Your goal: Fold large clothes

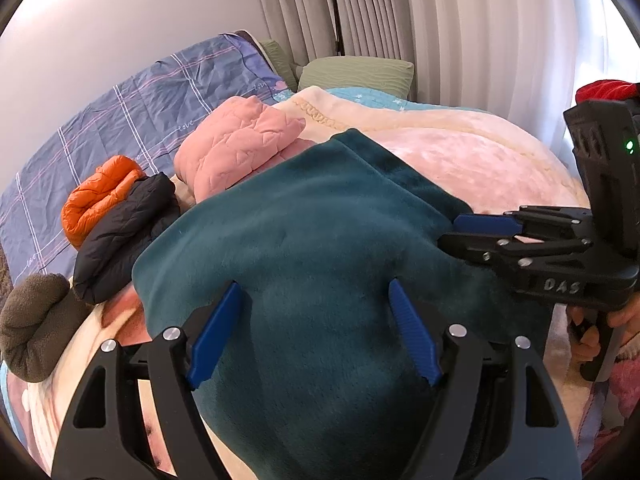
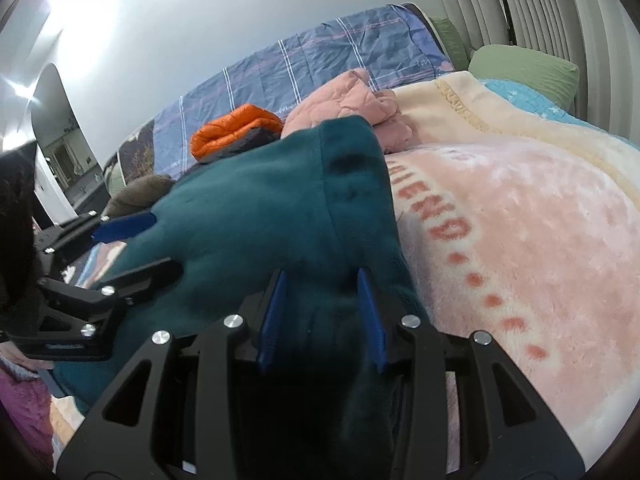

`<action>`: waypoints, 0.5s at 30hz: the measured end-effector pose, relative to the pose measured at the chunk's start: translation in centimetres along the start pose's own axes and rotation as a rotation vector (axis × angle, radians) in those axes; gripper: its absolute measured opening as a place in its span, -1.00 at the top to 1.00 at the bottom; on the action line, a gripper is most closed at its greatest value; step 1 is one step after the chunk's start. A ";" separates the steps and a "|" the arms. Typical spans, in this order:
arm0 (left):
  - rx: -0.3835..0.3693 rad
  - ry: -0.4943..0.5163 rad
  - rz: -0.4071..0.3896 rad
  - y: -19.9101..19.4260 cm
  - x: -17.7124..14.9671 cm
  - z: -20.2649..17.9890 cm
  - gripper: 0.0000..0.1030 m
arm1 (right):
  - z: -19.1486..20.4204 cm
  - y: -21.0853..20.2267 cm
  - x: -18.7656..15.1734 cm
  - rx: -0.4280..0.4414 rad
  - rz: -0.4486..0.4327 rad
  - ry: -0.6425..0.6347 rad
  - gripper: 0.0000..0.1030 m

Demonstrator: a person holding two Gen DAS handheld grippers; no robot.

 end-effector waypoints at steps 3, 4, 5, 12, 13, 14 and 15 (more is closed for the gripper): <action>0.001 -0.002 0.001 0.0 0.0 0.0 -0.49 | -0.7 -2.7 0.0 0.061 -0.020 0.131 -0.54; -0.001 -0.006 0.001 0.1 0.1 0.0 -0.49 | -1.2 -3.9 -0.1 0.063 -0.040 0.176 -0.65; -0.002 -0.011 0.001 0.1 0.1 0.1 -0.49 | -1.7 -5.1 -0.4 0.057 -0.046 0.213 -0.65; 0.011 -0.008 0.008 0.5 0.2 -0.3 -0.49 | -4.4 -6.7 -6.7 0.244 0.184 0.646 -0.72; 0.012 -0.011 0.006 0.5 0.1 -0.3 -0.48 | -4.3 -6.4 -7.6 0.277 0.215 0.708 -0.75; 0.010 -0.010 0.006 0.4 0.1 -0.3 -0.48 | -4.1 -6.2 -8.2 0.304 0.247 0.755 -0.80; 0.011 -0.013 0.006 0.4 0.1 -0.3 -0.48 | -3.9 -5.8 -8.6 0.324 0.262 0.789 -0.87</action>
Point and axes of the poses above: each gripper's, at about its wrist camera, not at the fingertips, and y roughly the way its jaws point, z to its left, x to its top, the point moved 7 cm from there along y, roughly the way its jaws point, and after that the axes turned 3 degrees about y, right-handed, at the moved point
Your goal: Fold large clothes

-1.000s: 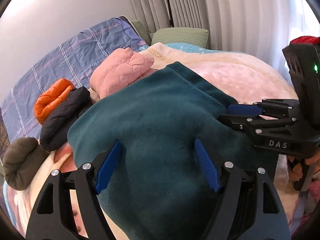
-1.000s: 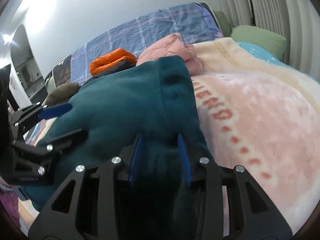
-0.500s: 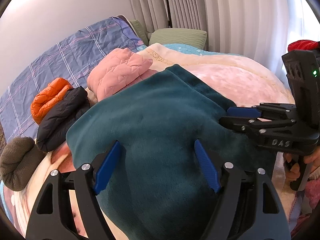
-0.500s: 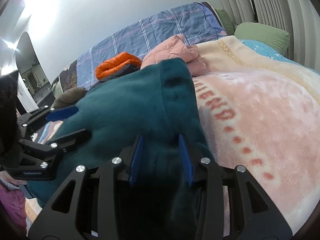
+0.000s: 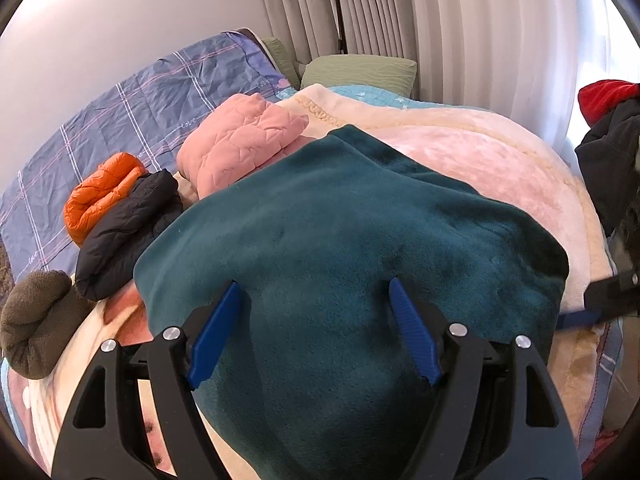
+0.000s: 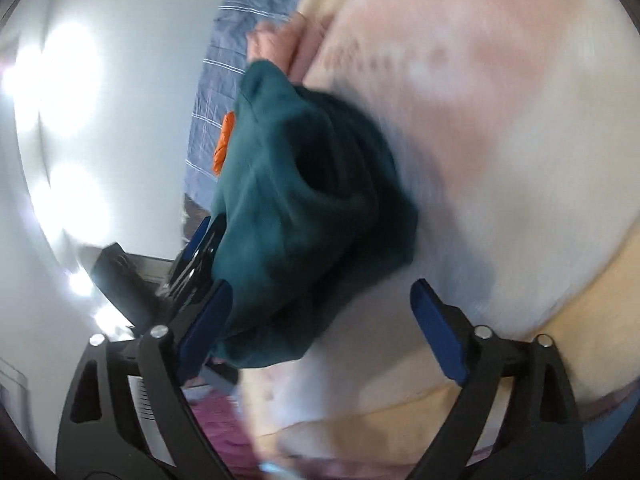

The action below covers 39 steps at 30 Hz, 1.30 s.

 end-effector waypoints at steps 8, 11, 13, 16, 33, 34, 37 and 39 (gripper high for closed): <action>0.015 -0.006 0.006 -0.1 -0.1 0.0 -0.48 | -1.5 3.8 2.9 -0.114 -0.069 0.166 -0.96; 0.017 -0.013 0.007 0.0 -0.1 0.1 -0.48 | -1.0 4.2 4.0 -0.111 -0.107 0.219 -0.96; 0.014 -0.018 0.007 0.0 -0.1 0.3 -0.48 | -1.1 4.5 4.5 -0.104 -0.114 0.220 -0.96; 0.002 -0.029 0.002 -0.1 -0.2 0.4 -0.48 | -0.8 4.1 4.0 -0.067 -0.112 0.180 -0.96; -0.031 -0.071 -0.022 0.0 0.0 0.7 -0.50 | -0.5 4.1 3.9 -0.058 -0.117 0.101 -0.71; -0.035 -0.078 -0.035 -0.2 0.0 0.8 -0.50 | -0.4 3.7 3.7 -0.057 -0.133 0.078 -0.57; -0.074 -0.116 -0.065 -1.3 0.5 1.2 -0.55 | 0.1 3.1 3.6 -0.044 -0.155 0.029 -0.38; -0.103 -0.181 -0.105 -2.4 0.7 2.5 -0.65 | 0.0 2.9 3.4 -0.034 -0.149 0.016 -0.37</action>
Point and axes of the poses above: each gripper's, at about its wrist camera, not at the fingertips, and y roughly the way its jaws point, z to its left, x to its top, the point moved 7 cm from there along y, roughly the way its jaws point, and after that the axes turned 3 degrees about y, right-handed, at the moved point
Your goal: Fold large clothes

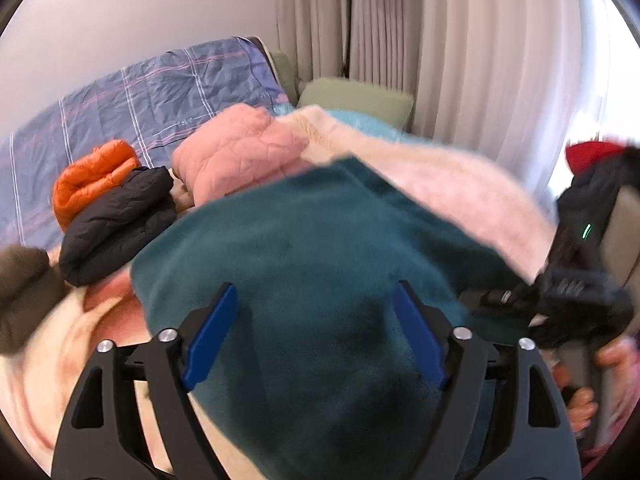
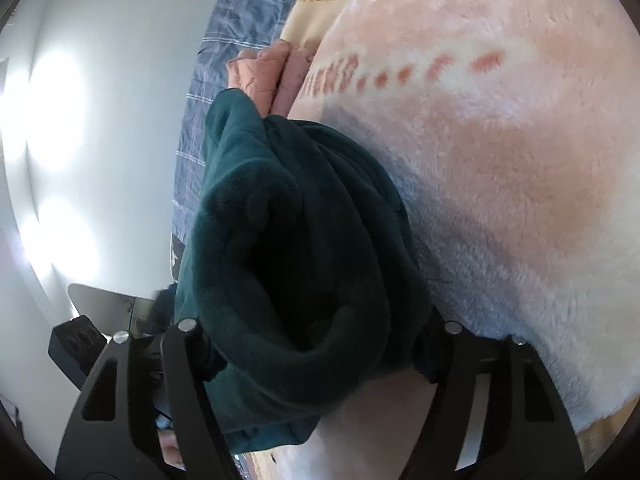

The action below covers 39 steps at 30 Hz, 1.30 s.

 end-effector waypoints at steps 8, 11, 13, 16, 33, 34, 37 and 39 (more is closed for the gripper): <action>-0.017 -0.493 0.013 1.9 -2.1 12.5 -0.74 | 0.0 0.3 0.1 0.019 0.016 -0.035 -0.38; -0.170 -0.658 0.031 5.0 -3.8 14.5 -0.85 | -0.1 0.2 0.0 0.024 0.019 -0.045 -0.39; -0.293 -0.790 0.029 6.6 -4.5 15.6 -0.87 | -0.1 0.3 0.0 0.024 0.018 -0.051 -0.40; -0.393 -0.891 0.016 9.3 -4.9 16.4 -0.90 | -0.1 0.4 0.1 0.024 0.018 -0.057 -0.43; -0.524 -0.669 -0.145 5.5 3.2 12.0 0.21 | 3.3 -2.8 2.3 0.103 -0.031 -0.192 0.07; -0.525 -0.630 -0.157 4.8 5.1 11.0 0.21 | 3.7 -3.5 2.8 0.116 -0.046 -0.203 0.07; -0.536 -0.541 -0.189 3.9 10.5 8.3 0.21 | 5.9 -6.6 6.0 0.146 -0.126 -0.268 0.07; -0.541 -0.502 -0.205 4.1 14.1 6.6 0.21 | 7.4 -8.4 8.8 0.148 -0.183 -0.323 0.07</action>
Point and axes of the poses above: each gripper's, at about its wrist camera, not at the fingertips, and y roughly the way its jaws point, z to its left, x to its top, the point moved 7 cm from there along y, roughly the way its jaws point, and after that the axes turned 3 degrees about y, right-handed, at the moved point
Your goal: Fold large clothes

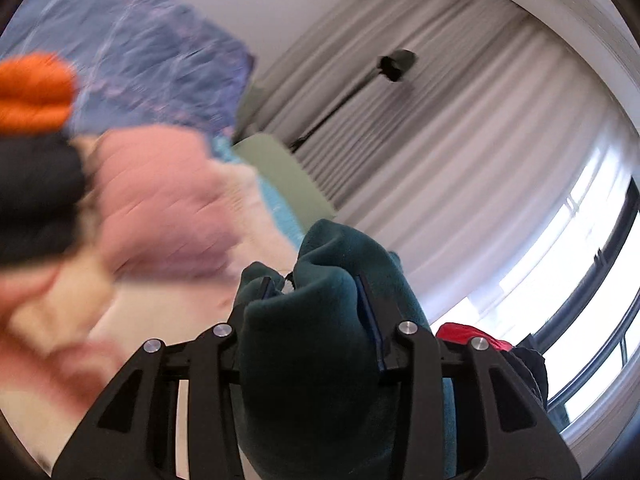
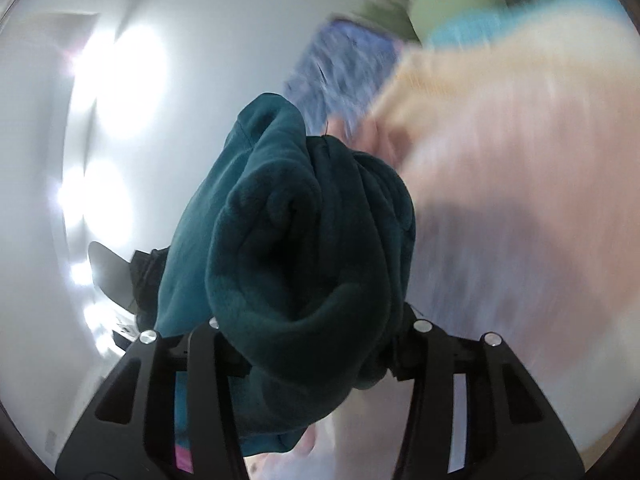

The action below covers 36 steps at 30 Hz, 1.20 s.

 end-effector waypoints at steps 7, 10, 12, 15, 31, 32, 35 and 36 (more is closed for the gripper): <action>0.007 0.097 0.041 13.4 8.0 -6.0 0.21 | -3.4 -0.2 14.2 -0.028 -0.128 -0.010 0.07; 0.058 0.128 0.076 19.4 9.4 -5.7 0.21 | -7.1 1.2 18.7 -0.074 -0.161 0.041 0.07; 0.091 0.147 0.101 22.6 9.5 -5.1 0.24 | -9.2 2.7 20.5 -0.120 -0.177 0.061 0.07; 0.167 0.193 0.125 27.2 9.4 -2.5 0.27 | -14.0 5.3 22.9 -0.170 -0.184 0.122 0.07; 0.247 0.186 0.140 23.7 -0.4 6.7 -0.28 | -22.8 8.5 22.0 -0.282 -0.232 0.128 -0.15; 0.226 0.195 0.139 22.9 -0.6 5.7 -0.33 | -22.8 8.4 22.0 -0.270 -0.233 0.131 -0.15; 0.195 0.240 0.142 18.4 -2.9 3.0 -0.68 | -22.5 8.2 22.1 -0.261 -0.233 0.144 -0.18; 0.190 0.260 0.145 16.3 -4.1 2.1 -0.71 | -22.3 8.0 22.1 -0.266 -0.226 0.152 -0.20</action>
Point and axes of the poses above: each gripper's, at about its wrist camera, not at the fingertips, and y roughly the way its jaws point, z to its left, x to its top, the point moved 7 cm from there along y, roughly the way its jaws point, and after that the axes turned 3 degrees about y, right-handed, at the moved point
